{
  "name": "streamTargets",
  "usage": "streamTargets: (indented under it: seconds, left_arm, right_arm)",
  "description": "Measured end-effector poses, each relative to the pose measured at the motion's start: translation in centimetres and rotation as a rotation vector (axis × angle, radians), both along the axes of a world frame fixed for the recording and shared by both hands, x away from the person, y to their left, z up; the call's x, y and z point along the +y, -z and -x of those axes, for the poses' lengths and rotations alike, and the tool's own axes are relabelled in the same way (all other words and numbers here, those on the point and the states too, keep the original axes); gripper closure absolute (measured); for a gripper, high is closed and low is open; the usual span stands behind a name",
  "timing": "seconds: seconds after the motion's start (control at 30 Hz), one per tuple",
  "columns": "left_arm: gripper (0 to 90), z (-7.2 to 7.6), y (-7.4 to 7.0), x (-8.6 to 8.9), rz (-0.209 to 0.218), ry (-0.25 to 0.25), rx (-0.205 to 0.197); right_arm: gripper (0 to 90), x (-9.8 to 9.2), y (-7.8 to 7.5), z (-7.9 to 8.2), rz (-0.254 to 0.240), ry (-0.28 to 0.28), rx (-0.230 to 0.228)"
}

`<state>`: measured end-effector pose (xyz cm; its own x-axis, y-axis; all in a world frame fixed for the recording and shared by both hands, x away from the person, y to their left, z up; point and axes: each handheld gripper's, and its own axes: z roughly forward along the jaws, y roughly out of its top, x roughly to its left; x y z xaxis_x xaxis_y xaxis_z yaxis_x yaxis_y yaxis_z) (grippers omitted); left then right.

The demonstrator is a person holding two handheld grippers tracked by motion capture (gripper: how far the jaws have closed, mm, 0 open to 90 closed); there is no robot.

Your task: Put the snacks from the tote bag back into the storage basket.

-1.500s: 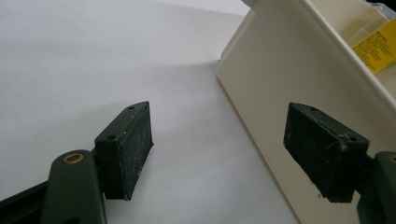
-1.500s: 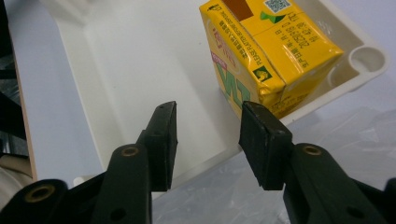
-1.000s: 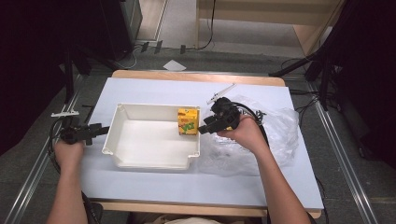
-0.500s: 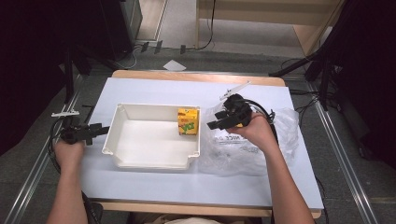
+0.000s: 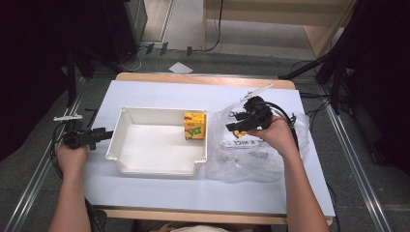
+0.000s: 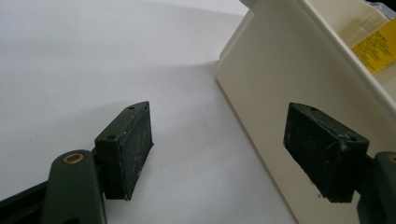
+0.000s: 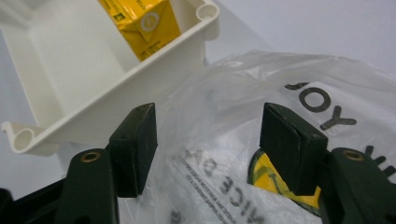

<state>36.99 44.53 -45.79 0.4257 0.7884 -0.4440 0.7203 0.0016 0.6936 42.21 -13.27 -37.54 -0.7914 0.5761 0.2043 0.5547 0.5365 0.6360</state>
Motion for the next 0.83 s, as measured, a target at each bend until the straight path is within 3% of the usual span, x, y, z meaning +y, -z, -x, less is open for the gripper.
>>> streamTargets:
  seconds: [0.2, 0.63, 0.83]
  left_arm:
    - [24.9, 0.0, 0.0, 0.0, -0.002, 0.003, 0.000]
    - [24.8, -0.1, -0.1, -0.1, 0.001, 0.009, -0.004]
    - [24.9, -0.2, 0.0, -0.2, -0.002, 0.008, 0.002]
  right_arm:
    - [38.1, -0.9, 0.4, -0.4, 0.016, 0.018, 0.013]
    - [38.3, -4.0, 1.3, -1.2, 0.039, 0.115, 0.038]
    - [39.0, -4.2, 1.3, -1.3, 0.037, 0.121, 0.062]
